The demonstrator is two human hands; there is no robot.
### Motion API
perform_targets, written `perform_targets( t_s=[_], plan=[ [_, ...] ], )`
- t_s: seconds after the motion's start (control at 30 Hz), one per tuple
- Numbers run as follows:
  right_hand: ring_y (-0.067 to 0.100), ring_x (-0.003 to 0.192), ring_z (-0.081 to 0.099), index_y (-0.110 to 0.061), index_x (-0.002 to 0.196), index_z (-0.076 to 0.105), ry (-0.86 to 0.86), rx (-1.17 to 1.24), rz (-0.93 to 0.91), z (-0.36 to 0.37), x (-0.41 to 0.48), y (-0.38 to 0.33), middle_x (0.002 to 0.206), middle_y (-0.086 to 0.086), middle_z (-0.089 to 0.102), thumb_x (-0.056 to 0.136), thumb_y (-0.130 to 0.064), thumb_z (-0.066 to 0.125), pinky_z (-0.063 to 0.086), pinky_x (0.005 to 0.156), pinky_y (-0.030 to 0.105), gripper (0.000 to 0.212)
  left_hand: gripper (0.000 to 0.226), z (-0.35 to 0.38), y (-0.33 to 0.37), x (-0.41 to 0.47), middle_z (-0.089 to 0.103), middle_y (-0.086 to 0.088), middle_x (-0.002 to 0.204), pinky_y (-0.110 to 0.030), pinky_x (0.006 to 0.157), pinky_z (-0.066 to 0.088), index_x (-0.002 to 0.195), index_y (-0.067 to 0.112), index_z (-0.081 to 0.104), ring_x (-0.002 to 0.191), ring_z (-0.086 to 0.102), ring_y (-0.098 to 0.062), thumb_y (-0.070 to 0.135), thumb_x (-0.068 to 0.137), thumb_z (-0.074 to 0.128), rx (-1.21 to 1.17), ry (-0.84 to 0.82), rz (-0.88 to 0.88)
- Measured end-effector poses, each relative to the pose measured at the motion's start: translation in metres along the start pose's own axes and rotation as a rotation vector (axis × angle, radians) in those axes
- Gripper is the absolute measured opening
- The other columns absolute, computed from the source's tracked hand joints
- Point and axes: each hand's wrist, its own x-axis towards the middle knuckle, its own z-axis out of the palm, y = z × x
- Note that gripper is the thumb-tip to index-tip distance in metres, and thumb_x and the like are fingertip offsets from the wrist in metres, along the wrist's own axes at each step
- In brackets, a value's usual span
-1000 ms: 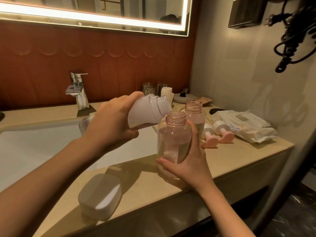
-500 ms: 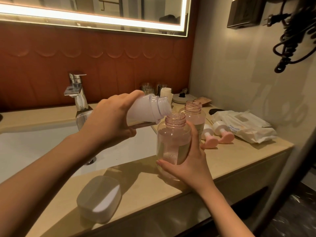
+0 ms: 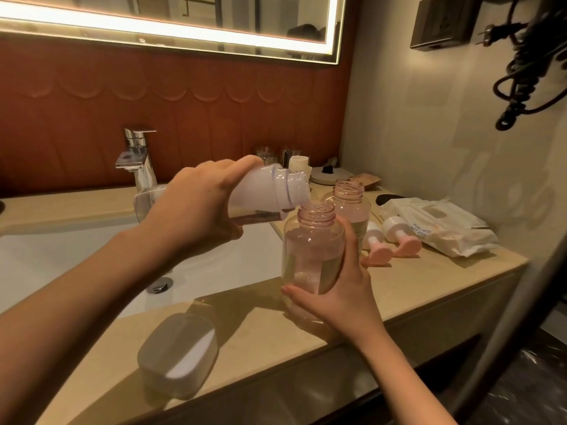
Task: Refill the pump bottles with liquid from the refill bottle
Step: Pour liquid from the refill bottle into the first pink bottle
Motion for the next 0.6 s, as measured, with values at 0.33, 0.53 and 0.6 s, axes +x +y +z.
perform_targets(
  t_s=[0.33,0.53,0.6],
  plan=[
    [0.004,0.131,0.024,-0.064,0.13,-0.009,0.002,0.006,-0.011,0.0011,0.0003,0.0022,0.151,-0.013,0.019,0.055,-0.058,0.077,0.024,0.096,0.017,0.115,0.082,0.0007,-0.0021,0.0019,0.062,-0.008,0.11,-0.048,0.082,0.051,0.129,0.022,0.043,0.097,0.056,-0.031,0.013,0.058,0.083,0.028,0.02,0.018],
    [-0.002,0.125,0.025,-0.061,0.13,-0.005,-0.01,0.014,-0.002,-0.0012,-0.0002,0.0004,0.144,-0.021,0.023,0.058,-0.048,0.083,0.021,0.091,0.005,0.114,0.083,-0.0009,-0.0018,0.0028,0.062,-0.006,0.109,-0.047,0.08,0.05,0.13,0.021,0.044,0.096,0.056,-0.029,0.013,0.058,0.083,0.046,0.02,0.029],
    [-0.003,0.123,0.024,-0.059,0.131,-0.003,-0.011,0.016,0.003,-0.0017,-0.0003,-0.0003,0.141,-0.022,0.022,0.059,-0.047,0.083,0.017,0.086,-0.002,0.112,0.083,-0.0011,-0.0024,0.0032,0.062,-0.007,0.109,-0.047,0.08,0.05,0.13,0.022,0.043,0.096,0.056,-0.029,0.013,0.057,0.083,0.053,0.018,0.031]
  ],
)
